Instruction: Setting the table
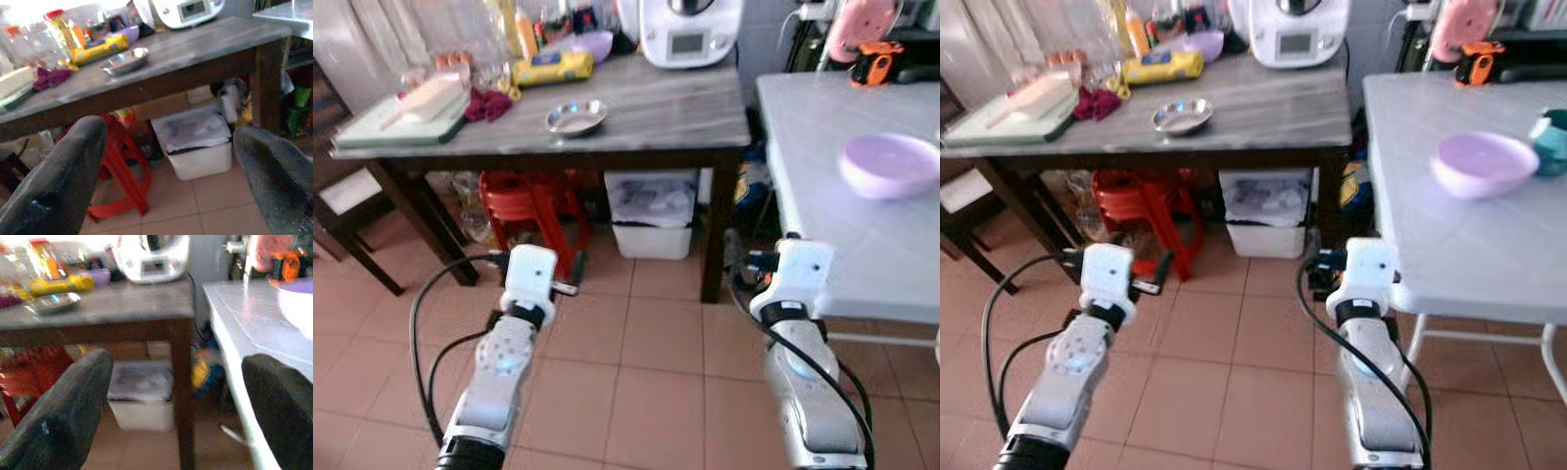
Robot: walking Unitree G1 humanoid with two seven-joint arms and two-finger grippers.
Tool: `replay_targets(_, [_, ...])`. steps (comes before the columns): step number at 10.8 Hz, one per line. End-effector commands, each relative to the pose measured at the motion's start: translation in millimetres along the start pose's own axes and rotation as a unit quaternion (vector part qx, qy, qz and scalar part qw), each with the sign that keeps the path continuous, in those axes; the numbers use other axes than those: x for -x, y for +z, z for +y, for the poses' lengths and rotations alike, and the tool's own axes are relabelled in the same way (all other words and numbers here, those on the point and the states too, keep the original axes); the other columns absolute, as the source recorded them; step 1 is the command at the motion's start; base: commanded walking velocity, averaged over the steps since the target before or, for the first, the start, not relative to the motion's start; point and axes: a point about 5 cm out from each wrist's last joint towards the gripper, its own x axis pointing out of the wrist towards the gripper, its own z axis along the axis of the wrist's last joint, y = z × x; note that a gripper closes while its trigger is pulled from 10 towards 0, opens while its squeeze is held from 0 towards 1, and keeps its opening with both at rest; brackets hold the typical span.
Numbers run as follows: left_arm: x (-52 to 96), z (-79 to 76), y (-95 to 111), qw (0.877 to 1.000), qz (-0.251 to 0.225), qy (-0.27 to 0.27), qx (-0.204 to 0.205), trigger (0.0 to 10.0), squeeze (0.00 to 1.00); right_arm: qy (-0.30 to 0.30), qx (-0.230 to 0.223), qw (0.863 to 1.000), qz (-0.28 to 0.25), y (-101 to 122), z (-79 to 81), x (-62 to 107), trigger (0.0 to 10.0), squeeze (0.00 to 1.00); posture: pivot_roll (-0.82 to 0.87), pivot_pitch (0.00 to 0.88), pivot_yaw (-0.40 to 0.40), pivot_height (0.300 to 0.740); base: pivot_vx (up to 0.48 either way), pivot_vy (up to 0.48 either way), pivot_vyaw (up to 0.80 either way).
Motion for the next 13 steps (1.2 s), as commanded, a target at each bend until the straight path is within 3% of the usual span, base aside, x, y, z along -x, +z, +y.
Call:
replay_targets(1, [-1.7, -1.4, 2.5, 1.0, -0.004, -0.005, -0.005, 10.0, 0.0, -0.006, -0.001, 1.0, -0.009, 5.1, -2.3, -1.1, 10.0, 0.0, -0.11, 0.045, 0.131, 0.74, 0.0, -0.311, 0.0])
replay_targets(6, [-2.0, -5.8, 1.5, 1.0, -0.003, -0.012, -0.001, 10.0, 0.0, -0.01, 0.003, 1.0, -0.003, 4.4, -5.9, 1.8, 10.0, 0.0, -0.12, 0.052, 0.123, 0.74, 0.0, -0.31, 0.0])
replay_targets(9, [9.0, 1.1, -6.7, 1.0, 0.011, -0.007, -0.001, 10.0, 0.0, -0.01, 0.002, 1.0, 0.012, -0.7, -6.3, 11.1, 10.0, 0.0, -0.12, 0.067, 0.107, 0.74, 0.0, -0.316, 0.0])
replay_targets(13, [9.2, 1.3, -3.6, 1.0, 0.001, -0.005, 0.011, 10.0, 0.0, -0.016, 0.008, 1.0, 0.005, 4.4, -8.4, 8.1, 10.0, 0.0, -0.11, 0.066, 0.107, 0.74, 0.0, -0.245, 0.0])
